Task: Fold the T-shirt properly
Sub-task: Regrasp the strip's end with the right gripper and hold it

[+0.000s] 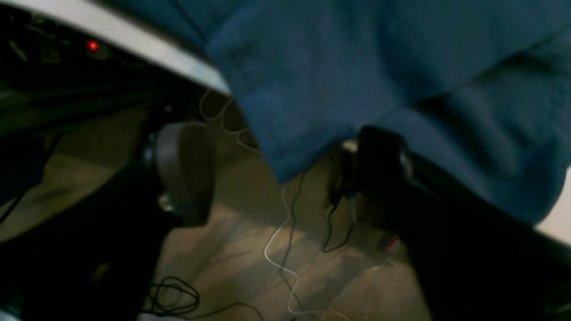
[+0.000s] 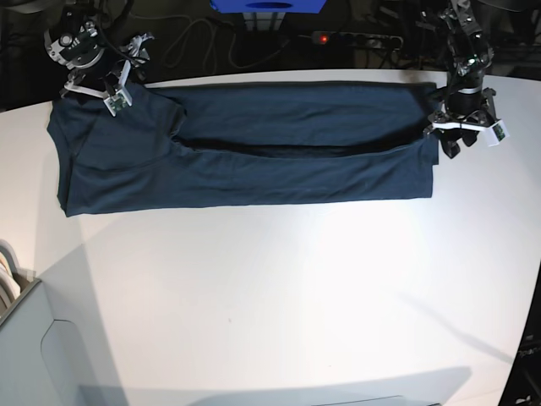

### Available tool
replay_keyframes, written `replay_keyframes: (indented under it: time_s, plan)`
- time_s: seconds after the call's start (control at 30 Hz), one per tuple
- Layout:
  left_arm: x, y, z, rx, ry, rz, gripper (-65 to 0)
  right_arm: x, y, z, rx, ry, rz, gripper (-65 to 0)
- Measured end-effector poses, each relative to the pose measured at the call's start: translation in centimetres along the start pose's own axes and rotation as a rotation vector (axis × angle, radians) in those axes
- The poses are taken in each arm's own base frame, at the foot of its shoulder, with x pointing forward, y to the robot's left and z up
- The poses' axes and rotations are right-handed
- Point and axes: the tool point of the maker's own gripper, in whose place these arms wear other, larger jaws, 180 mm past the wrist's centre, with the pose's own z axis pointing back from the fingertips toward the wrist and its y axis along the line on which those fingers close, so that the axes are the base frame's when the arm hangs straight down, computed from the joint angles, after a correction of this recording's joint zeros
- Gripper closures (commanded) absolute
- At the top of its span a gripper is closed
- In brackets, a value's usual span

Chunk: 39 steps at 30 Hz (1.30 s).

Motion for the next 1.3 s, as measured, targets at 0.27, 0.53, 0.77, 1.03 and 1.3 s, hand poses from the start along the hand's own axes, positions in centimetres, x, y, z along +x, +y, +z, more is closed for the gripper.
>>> replay_keyframes:
  time_s: [0.27,0.53,0.77,1.03,1.3]
  plan:
    - [0.0,0.1,0.0,0.001,-0.001,0.0,-28.1,-0.6,-0.6,-0.4,-0.001,0.02,0.001,0.0]
    - [0.0,0.1,0.0,0.001,-0.001,0.0,-28.1,1.9,-1.6,1.4,-0.056,-0.044,0.053,-0.1]
    - [0.0,0.1,0.1,0.003,0.001,-0.001,-28.1,4.6,-3.8,1.3,-0.104,-0.097,0.078,-0.1]
    - [0.0,0.1,0.2,0.002,0.0,0.001,-28.1,6.7,-6.7,-0.7,-0.123,-0.118,0.055,-0.1]
    - [0.0,0.1,0.2,0.003,0.0,-0.002,-28.1,7.0,-8.4,-1.5,-0.128,-0.104,0.063,-21.5]
